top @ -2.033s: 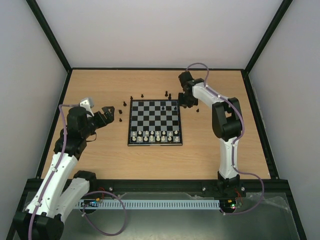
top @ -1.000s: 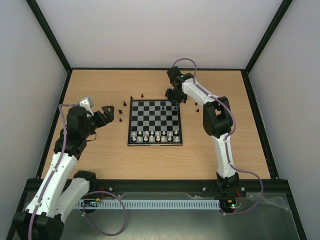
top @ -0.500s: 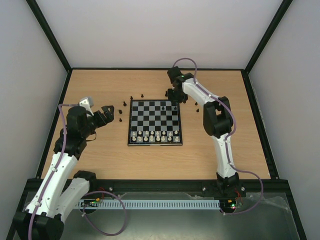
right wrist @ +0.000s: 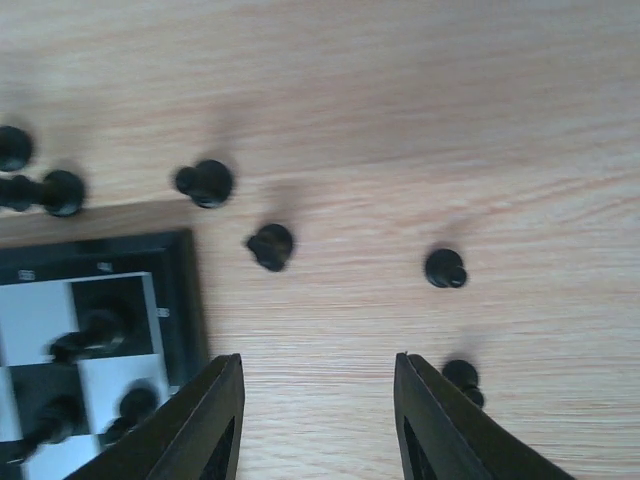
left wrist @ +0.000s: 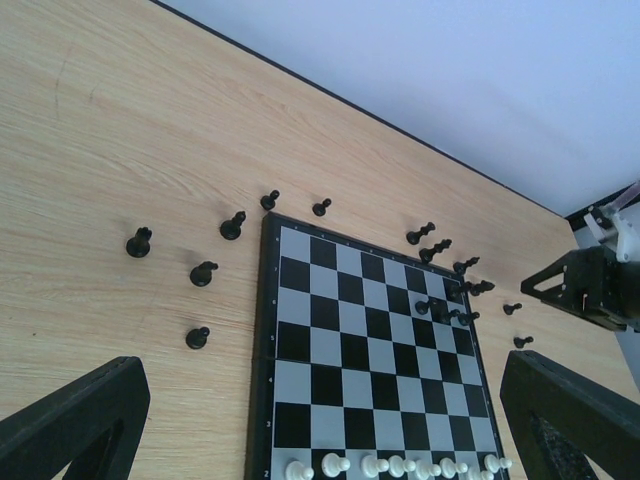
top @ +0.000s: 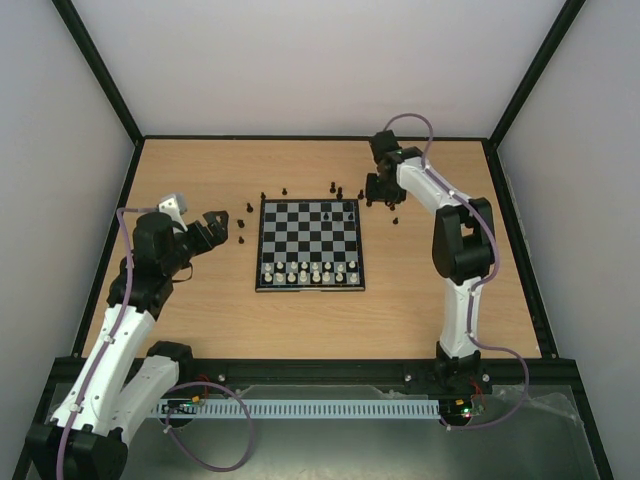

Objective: Set up the chess pieces on the board
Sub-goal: Pick up the chess piece at the center of the board.

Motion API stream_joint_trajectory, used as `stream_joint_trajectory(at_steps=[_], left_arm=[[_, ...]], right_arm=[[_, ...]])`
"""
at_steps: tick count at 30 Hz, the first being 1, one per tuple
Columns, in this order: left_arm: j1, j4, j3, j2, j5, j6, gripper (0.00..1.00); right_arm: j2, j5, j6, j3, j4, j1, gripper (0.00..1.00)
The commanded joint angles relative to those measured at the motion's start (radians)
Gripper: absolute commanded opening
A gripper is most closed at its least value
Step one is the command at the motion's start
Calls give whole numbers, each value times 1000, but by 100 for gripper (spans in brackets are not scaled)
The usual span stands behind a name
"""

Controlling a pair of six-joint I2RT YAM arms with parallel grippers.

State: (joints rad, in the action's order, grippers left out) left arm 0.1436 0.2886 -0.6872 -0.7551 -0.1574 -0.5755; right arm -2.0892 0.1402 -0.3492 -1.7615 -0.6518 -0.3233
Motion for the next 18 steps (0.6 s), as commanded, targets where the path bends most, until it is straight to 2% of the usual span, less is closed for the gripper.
stream_joint_trajectory(at_steps=[1, 13, 18], left_arm=[[1, -26, -27, -2, -18, 5, 100], [1, -35, -20, -7, -33, 8, 99], [1, -37, -20, -7, -32, 7, 99]], right_arm=[[17, 13, -20, 74, 0, 18, 43], [-6, 8, -19, 144, 26, 64, 45], [-8, 64, -26, 156, 16, 72, 44]])
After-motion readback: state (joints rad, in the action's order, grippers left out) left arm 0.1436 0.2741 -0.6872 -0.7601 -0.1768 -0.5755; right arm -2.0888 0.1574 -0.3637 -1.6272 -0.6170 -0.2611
